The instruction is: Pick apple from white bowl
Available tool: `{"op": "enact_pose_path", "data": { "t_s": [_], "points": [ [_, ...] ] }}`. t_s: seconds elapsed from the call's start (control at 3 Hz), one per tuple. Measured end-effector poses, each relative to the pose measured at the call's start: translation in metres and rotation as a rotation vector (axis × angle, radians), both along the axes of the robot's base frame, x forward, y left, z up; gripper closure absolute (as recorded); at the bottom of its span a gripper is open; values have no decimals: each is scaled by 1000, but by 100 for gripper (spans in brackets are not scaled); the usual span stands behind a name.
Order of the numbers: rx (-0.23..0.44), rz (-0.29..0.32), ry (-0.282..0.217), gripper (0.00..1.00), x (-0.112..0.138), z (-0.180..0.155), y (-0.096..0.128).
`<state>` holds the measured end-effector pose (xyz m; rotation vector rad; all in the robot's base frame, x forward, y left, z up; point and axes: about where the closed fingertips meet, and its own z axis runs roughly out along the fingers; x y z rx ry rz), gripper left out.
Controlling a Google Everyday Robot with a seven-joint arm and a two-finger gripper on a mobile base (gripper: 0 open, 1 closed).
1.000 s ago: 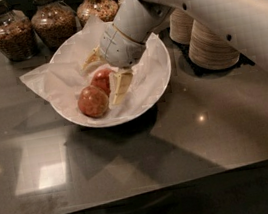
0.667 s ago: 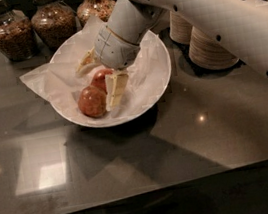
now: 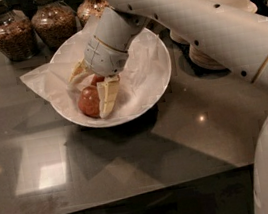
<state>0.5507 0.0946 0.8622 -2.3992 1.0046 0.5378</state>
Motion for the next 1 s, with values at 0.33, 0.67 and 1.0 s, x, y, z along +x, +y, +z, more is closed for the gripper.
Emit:
{"op": "enact_pose_path", "data": {
  "t_s": [0.33, 0.67, 1.0],
  "points": [
    [-2, 3, 3, 47, -1, -1, 1],
    [-2, 3, 3, 70, -1, -1, 1],
    [-2, 3, 3, 93, -1, -1, 1]
  ]
}}
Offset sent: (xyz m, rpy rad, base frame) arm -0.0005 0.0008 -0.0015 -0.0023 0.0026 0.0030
